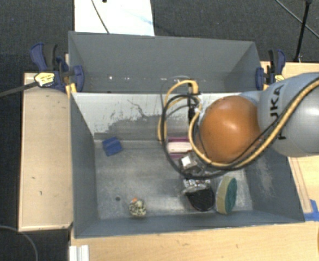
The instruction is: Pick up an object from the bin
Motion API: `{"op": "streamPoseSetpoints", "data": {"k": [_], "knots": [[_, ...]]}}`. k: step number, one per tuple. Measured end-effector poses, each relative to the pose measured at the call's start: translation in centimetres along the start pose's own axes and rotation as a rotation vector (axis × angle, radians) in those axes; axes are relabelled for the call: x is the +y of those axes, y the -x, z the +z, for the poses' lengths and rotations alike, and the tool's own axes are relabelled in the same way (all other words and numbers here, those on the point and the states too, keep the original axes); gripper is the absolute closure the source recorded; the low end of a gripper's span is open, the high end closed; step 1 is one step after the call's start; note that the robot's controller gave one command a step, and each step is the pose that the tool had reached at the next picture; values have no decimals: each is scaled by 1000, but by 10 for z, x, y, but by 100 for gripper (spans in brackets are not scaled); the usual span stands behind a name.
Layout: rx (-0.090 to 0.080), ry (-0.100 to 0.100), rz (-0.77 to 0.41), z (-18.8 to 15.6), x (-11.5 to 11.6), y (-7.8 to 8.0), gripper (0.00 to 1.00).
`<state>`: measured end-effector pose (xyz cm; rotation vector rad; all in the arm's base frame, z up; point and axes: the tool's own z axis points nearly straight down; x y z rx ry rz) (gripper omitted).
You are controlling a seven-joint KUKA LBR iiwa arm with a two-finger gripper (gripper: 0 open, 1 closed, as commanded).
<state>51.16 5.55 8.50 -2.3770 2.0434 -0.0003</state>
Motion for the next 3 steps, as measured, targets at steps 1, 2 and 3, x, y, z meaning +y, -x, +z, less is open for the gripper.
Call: {"op": "streamPoseSetpoints", "data": {"k": [1,2,3], "knots": [[2,3,3,1,1,-1,0],[2,1,5,0,0,-1,100],[3,4,6,1,1,-2,0]]}}
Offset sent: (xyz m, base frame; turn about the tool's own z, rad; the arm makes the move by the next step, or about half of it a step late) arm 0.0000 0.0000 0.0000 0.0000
